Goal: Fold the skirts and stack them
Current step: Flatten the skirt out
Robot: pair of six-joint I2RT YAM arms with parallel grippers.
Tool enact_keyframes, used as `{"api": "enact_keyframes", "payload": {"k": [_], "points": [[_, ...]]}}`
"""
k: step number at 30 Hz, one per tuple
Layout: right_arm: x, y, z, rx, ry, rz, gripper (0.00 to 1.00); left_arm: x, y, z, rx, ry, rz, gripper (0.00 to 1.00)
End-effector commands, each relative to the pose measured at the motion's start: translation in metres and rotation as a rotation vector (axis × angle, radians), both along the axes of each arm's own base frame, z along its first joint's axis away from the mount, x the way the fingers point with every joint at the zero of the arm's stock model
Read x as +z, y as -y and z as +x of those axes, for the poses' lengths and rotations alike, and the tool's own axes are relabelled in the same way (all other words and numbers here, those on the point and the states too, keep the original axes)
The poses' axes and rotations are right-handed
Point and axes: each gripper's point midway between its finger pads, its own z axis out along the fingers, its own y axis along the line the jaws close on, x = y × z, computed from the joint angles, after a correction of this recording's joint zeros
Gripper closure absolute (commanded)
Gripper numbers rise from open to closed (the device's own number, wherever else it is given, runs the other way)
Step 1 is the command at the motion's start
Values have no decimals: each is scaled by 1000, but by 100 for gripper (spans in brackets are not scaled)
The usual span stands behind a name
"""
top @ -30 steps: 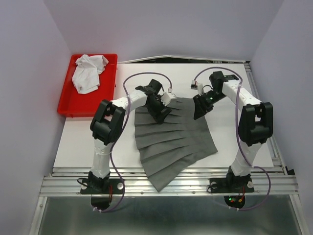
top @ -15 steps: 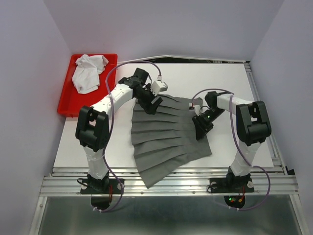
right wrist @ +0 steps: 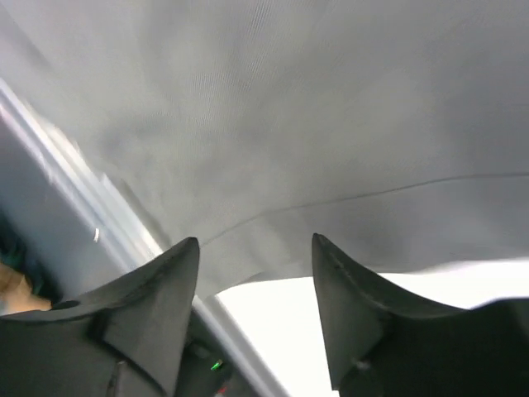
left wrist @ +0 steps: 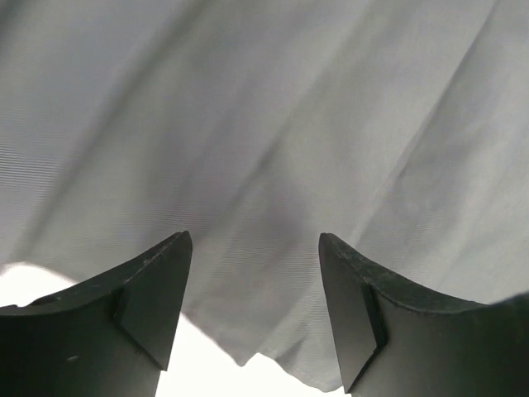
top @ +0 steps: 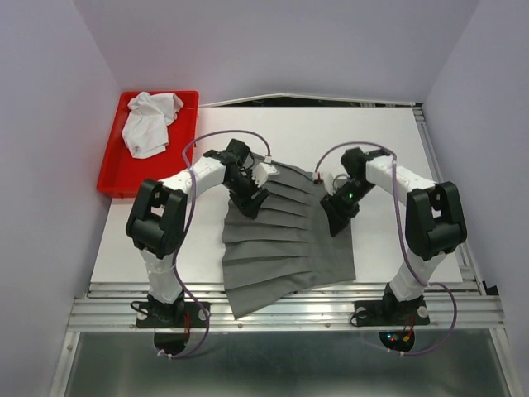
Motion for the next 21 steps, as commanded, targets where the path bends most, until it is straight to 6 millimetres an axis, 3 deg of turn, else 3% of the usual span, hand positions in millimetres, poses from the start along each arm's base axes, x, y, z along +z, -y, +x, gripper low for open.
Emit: {"api": "enact_keyframes", "payload": {"k": [1,2,3,5,6,9,10,12,13,16,19,21], "points": [[86,-16,84,-109,295,163,37,-36,-13,-30,-80,-73,67,29],[90,-8,103,-163,308,164,34,-45,-20,-38,-85,-87,89,29],[111,-7,128,-176,385,179,34,-48,-24,-39,-99,-77,101,30],[103,3,158,-224,392,139,34,-53,-31,-42,-114,-60,133,31],[111,8,178,-243,443,129,34,-54,-33,-43,-131,-50,143,32],[95,18,205,-252,453,75,36,-52,-37,-45,-159,-29,155,32],[80,25,218,-254,441,51,37,-48,-36,-46,-183,-11,157,32],[65,27,224,-229,425,37,37,-45,-37,-47,-208,7,162,32],[51,27,226,-224,397,26,36,-40,-37,-48,-226,19,159,30],[31,28,223,-179,369,24,34,-25,-32,-52,-254,28,122,22],[9,28,211,-144,315,26,34,4,-21,-43,-275,91,60,17],[-6,32,208,-136,308,4,34,34,-9,-24,-273,175,-2,14]]}}
